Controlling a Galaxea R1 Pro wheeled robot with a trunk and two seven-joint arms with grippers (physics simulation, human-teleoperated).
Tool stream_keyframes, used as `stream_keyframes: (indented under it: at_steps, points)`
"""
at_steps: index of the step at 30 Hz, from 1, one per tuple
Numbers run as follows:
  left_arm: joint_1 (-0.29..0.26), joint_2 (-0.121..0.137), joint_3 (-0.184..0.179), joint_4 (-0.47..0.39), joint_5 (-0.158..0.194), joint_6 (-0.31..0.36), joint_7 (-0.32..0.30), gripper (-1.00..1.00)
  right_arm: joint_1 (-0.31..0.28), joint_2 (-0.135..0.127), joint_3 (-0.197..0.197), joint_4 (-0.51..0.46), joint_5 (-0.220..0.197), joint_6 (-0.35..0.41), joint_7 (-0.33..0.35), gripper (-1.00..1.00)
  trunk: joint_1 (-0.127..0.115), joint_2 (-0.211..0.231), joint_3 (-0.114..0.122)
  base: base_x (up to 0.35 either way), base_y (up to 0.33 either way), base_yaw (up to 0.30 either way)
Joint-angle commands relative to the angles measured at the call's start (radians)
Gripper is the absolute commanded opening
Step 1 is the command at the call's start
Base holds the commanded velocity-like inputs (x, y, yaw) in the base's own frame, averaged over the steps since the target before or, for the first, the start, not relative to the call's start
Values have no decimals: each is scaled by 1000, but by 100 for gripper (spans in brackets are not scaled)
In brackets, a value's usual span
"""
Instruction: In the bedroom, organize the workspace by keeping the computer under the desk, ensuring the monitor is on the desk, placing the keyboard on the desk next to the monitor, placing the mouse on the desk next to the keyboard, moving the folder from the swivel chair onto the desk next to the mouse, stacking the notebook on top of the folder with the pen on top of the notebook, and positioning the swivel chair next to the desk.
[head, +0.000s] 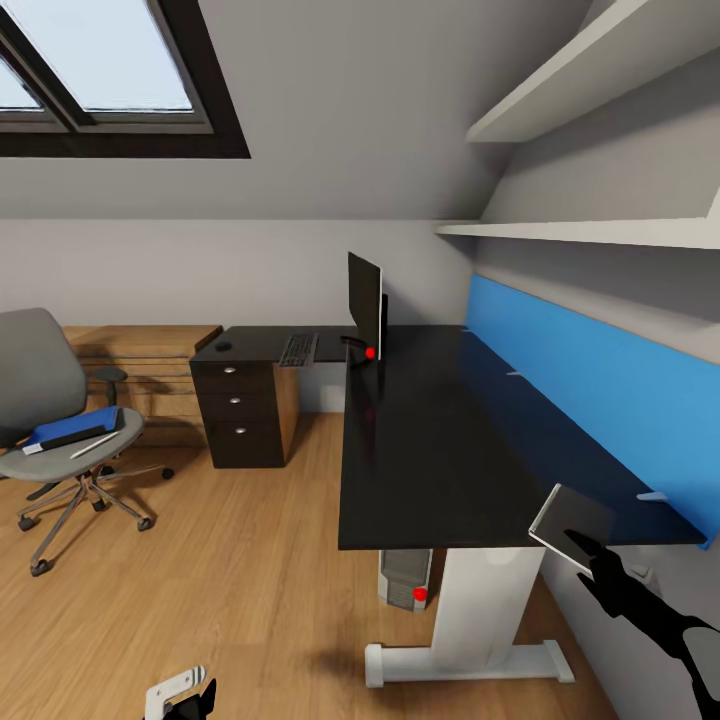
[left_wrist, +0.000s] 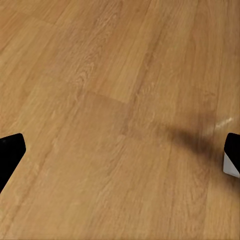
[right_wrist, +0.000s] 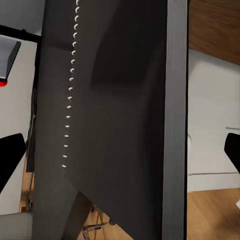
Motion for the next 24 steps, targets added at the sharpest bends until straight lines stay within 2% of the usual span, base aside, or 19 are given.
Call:
stream_keyframes:
  at_steps: [1,24]
  points:
    - [-1,1,-7,1,11,-5,-1,100,-1,0,-3,0,-1,7,2,100,0,0,-1,0,0,0]
    - [-1,1,-7,1,11,-5,-1,100,-1,0,-3,1,-1,6,3,100,0,0,-1,-14,0,0]
